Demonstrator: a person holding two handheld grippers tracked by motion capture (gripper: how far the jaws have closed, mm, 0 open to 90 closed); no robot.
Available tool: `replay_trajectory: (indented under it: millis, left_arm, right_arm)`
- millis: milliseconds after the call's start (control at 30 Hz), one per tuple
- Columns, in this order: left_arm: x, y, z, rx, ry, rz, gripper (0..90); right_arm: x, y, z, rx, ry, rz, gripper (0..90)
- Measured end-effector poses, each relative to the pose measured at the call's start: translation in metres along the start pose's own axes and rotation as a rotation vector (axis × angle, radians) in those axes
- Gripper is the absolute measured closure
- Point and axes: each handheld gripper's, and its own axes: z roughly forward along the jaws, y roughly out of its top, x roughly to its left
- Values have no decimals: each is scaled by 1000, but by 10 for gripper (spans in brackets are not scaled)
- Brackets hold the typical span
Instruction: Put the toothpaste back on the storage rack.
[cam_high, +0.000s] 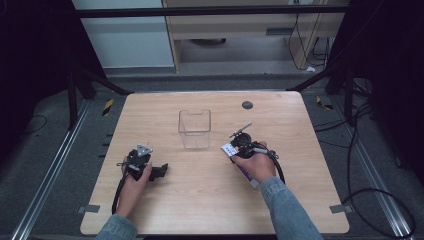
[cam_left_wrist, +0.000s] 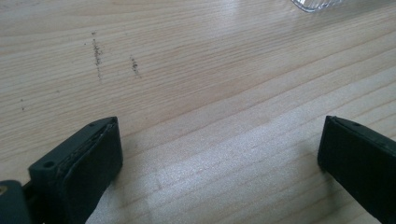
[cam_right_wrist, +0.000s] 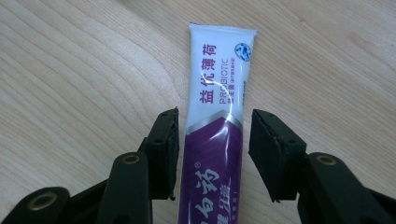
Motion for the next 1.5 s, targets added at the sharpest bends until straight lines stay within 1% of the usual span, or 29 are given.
replay_trajectory:
  millis: [133,300,433,633,667,767,800,1000,1267,1500]
  left_arm:
    - [0,0,0,0,-1,-1,0]
    - [0,1,0,2,0,0,0]
    - [0,1,1,0,-1,0,0]
    - [0,1,1,0,-2,1,0]
    - [0,1,1,0,-2,0,0]
    - [0,1,1,0,-2,1,0]
    - [0,1,1,1,-2,2,0]
    - [0,1,1,0,-2,2,0]
    - [0,1,1,1,-1,1,0]
    - [0,1,1,0,-3,2,0]
  right_arm:
    - [0,2,4,10,2,3,520]
    - [0,3,10,21,-9,-1,510]
    - [-1,4,14,28,-10,13,510]
    - [-1,5,18,36,-10,11,510]
    - [0,5,19,40,-7,18,510]
    - [-1,5,20,37,-12,9,511]
    - [0,5,21,40,-16,19,510]
    - [0,5,22,41,-12,25,512]
    - [-1,5,24,44,-11,18,514]
    - [-1,5,24,43,-11,22,521]
